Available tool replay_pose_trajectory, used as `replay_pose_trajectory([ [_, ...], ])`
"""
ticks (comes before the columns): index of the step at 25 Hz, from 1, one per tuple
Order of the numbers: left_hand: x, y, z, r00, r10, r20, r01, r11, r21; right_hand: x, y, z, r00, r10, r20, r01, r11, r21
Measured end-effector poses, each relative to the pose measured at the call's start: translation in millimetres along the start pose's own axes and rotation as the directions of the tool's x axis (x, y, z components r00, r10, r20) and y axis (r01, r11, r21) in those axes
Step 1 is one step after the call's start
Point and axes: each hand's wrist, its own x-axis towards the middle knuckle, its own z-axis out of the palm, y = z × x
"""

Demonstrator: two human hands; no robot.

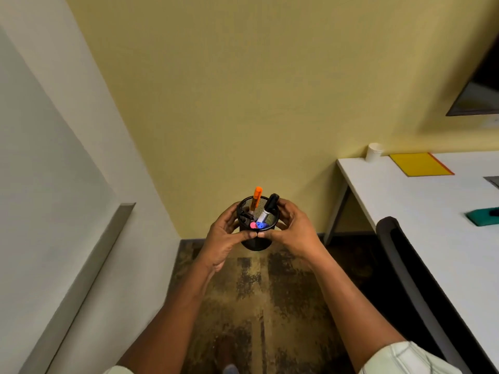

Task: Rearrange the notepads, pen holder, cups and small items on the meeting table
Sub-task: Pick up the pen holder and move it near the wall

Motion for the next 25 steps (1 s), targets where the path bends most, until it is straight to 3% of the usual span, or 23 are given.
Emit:
replay_pose_trajectory([
  [7,174,-3,-8,0.97,-0.014,0.242,0.016,1.0,-0.008,125,-1,-27,0.976,0.075,-0.205,-0.092,0.993,-0.072],
  [12,278,0,-1,0.906,-0.031,0.422,0.027,1.0,0.014,182,0,-47,0.91,0.12,-0.398,-0.168,0.982,-0.086],
  [18,348,-19,55,0.816,-0.059,0.575,0.07,0.998,0.002,210,23,-97,0.811,0.161,-0.563,-0.249,0.965,-0.082],
  [25,419,-20,149,0.727,-0.052,0.685,0.054,0.998,0.019,239,39,-195,0.785,0.163,-0.597,-0.221,0.975,-0.025],
])
